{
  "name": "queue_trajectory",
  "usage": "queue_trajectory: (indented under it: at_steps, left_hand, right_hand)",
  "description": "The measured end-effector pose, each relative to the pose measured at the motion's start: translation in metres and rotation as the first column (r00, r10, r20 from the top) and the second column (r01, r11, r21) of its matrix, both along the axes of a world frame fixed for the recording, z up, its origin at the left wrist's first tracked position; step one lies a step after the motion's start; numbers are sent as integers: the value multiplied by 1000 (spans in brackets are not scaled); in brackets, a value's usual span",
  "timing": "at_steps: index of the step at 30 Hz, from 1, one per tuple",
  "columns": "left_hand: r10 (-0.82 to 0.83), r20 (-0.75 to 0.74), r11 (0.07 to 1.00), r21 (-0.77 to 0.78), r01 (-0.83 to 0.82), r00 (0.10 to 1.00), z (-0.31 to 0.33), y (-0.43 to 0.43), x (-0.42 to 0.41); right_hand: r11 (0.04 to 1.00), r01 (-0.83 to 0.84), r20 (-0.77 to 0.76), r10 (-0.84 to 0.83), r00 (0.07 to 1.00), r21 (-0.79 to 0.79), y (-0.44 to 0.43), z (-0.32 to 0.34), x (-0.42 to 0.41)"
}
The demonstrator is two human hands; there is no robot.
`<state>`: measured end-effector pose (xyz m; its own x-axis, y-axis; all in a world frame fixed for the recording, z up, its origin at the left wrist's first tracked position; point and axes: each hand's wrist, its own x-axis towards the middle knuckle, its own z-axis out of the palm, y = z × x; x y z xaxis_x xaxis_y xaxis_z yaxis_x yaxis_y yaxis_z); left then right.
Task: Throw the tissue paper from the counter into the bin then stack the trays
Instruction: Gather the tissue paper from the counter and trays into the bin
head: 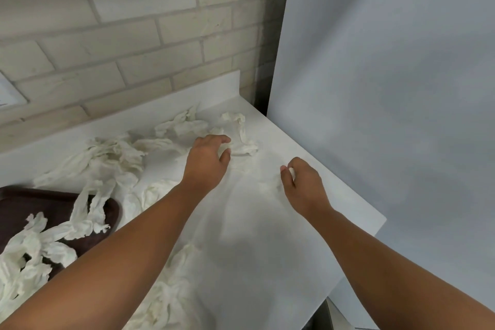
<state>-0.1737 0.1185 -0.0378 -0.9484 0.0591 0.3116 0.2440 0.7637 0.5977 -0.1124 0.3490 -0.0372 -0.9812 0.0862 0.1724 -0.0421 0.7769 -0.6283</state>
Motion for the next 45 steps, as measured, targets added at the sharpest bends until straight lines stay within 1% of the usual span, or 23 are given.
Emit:
queue_trajectory:
  at_steps: [4,7,9,11,13,15,17,19,20,22,24,26,28,30,33,35,37,40,45]
  left_hand:
    - [-31,-15,984,-175,28,999,-3,9,-14]
    - [-47,14,938,-343,49,999,-4,18,-24]
    - [-74,34,902,-424,82,997,-5,24,-31]
    - [-83,58,834,-542,101,995,-7,29,-37]
    - [-49,87,719,-688,96,995,-9,32,-44]
    - [-1,131,627,-772,103,991,-9,33,-48]
    - [23,175,584,-802,129,984,-8,33,-49]
    - [41,187,579,-805,129,981,-7,33,-50]
    - [50,181,604,-789,114,982,-5,33,-49]
    - [57,148,706,-705,65,987,1,33,-47]
    - [58,87,801,-599,6,995,11,35,-45]
    - [78,57,875,-483,-41,995,23,37,-45]
    - [105,101,946,-318,-68,989,37,36,-45]
    - [105,151,984,-155,-82,983,53,36,-40]
    - [61,169,992,101,-79,984,79,40,-22]
    - [20,175,963,260,-66,984,95,45,-9]
    - [-12,154,927,372,-47,988,106,51,3]
    - [-11,104,894,446,-37,994,118,62,24]
    - [0,101,892,451,-46,995,132,90,67]
  right_hand:
    - [998,66,67,-67,995,17,22,-5,14]
    - [996,88,158,-86,984,-5,37,-7,26]
    - [994,108,180,-106,978,-2,44,-8,34]
    - [992,125,163,-124,979,3,49,-9,40]
    - [991,134,137,-131,982,-12,53,-11,44]
    - [990,135,143,-128,981,-40,57,-13,47]
    - [991,129,187,-118,975,-46,61,-14,50]
    - [995,93,248,-82,965,-35,64,-15,53]
    - [997,69,276,-58,960,-31,65,-17,55]
    - [999,35,308,-35,951,6,68,-22,57]
    - [996,20,296,-45,954,87,69,-24,58]
    - [992,14,267,-47,963,125,68,-22,58]
    - [994,8,250,-35,968,109,66,-15,59]
    - [996,3,211,-23,977,94,65,-6,60]
    - [998,-10,151,0,988,70,65,8,64]
    - [999,-23,128,18,992,35,67,19,68]
    - [999,-18,107,15,994,26,70,28,76]
    - [1000,-9,93,8,996,1,79,42,93]
    - [998,22,66,-18,998,-56,105,63,133]
